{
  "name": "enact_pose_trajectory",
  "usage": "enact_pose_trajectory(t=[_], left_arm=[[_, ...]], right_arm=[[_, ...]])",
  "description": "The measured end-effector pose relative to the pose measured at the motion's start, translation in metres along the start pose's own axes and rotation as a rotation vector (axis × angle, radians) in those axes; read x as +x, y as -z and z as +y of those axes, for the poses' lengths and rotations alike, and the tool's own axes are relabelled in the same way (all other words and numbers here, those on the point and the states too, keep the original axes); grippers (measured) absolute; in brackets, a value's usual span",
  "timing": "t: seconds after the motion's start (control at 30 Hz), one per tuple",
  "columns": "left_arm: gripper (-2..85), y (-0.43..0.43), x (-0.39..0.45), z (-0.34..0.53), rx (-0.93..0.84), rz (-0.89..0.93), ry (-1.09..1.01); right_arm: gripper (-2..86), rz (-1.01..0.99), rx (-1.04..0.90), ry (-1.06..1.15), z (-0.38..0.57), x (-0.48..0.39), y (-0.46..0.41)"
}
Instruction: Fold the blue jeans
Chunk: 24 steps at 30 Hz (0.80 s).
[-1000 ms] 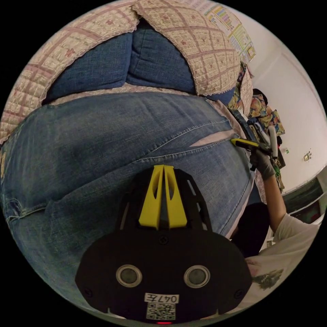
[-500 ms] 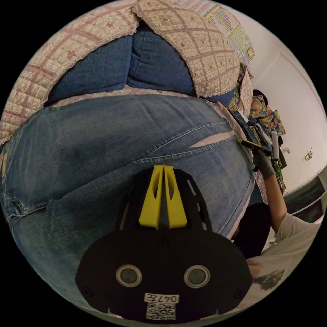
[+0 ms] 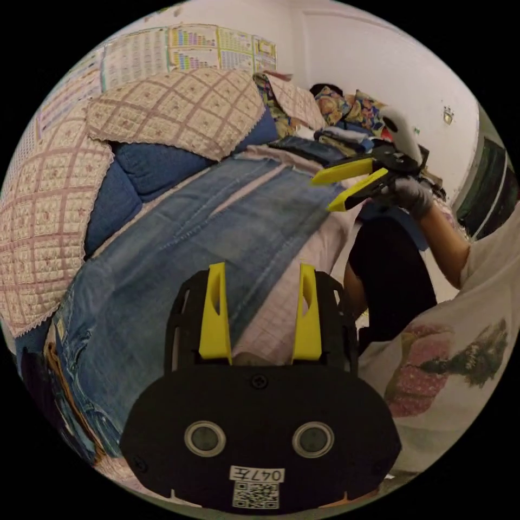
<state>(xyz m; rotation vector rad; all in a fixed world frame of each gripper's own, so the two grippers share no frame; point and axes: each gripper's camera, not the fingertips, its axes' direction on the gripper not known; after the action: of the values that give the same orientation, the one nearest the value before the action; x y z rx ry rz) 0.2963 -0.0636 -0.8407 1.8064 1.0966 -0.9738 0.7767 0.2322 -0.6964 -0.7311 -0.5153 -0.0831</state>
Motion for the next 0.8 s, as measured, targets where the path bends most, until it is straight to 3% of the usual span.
enact_pose_trajectory(t=[0.17,0.27,0.43,0.57,0.67,0.73,0.8], left_arm=[[18.3,0.012,0.005,0.03,-0.024,-0.062,0.142],[18.2,0.058,0.005,0.053,0.047,-0.071,0.208],[18.5,0.179,-0.037,0.123,0.127,-0.285,0.356],[18.5,0.247,-0.093,0.205,0.08,-0.39,0.553],[13.8,0.296,-0.121,0.286,0.108,-0.402,0.773],[0.2,0.333,-0.124,0.343,0.225,-0.398,0.912],[-0.3,0.356,-0.121,0.369,0.305,-0.426,0.957]], right_arm=[[12.2,-0.068,0.044,-0.118,0.033,-0.033,-0.019],[11.9,0.047,0.052,-0.155,0.056,-0.049,-0.014],[11.4,0.222,0.086,-0.145,0.09,-0.067,0.017],[7.6,0.325,0.088,-0.158,0.124,-0.075,0.037],[0.9,0.327,0.107,-0.134,0.149,-0.082,0.039],[-0.1,0.292,0.111,-0.159,0.16,-0.083,0.035],[-0.4,0.246,0.128,-0.199,0.169,-0.084,0.029]])
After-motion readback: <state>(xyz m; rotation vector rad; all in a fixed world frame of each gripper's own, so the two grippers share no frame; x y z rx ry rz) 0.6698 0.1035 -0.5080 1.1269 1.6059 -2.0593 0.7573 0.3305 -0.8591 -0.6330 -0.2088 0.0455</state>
